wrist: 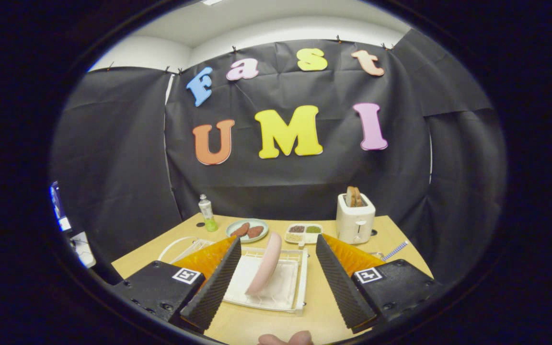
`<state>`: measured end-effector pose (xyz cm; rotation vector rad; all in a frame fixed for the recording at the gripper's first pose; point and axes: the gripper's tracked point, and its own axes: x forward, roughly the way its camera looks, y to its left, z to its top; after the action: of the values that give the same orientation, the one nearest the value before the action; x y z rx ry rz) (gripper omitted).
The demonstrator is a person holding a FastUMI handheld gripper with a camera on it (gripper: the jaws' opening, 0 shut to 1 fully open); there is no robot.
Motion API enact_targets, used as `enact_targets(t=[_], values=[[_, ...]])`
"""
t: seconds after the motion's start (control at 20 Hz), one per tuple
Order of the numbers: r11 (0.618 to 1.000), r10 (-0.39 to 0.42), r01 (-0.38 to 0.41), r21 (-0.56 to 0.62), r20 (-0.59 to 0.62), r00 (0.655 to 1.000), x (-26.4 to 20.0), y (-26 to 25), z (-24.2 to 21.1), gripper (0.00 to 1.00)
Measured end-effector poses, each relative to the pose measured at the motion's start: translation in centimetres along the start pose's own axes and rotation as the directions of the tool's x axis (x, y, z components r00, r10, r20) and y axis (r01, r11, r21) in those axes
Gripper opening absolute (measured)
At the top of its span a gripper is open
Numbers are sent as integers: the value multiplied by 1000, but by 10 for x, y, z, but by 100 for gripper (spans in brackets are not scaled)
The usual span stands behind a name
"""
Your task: Take the plate from the dish rack, then take the spoon from the basket and place it into the plate.
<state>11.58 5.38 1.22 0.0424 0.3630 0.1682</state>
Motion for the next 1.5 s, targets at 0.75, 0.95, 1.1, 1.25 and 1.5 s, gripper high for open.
enact_targets(t=[0.75, 0.95, 1.1, 1.25, 1.5], values=[[993, -31, 82, 85, -487, 873, 123, 5, -46, 99], [982, 2, 109, 157, -580, 814, 139, 11, -72, 89], [971, 17, 140, 192, -641, 767, 143, 18, -85, 77], [965, -37, 198, 170, -661, 750, 145, 16, -90, 59], [954, -141, 280, 110, -660, 738, 138, 15, -81, 38]])
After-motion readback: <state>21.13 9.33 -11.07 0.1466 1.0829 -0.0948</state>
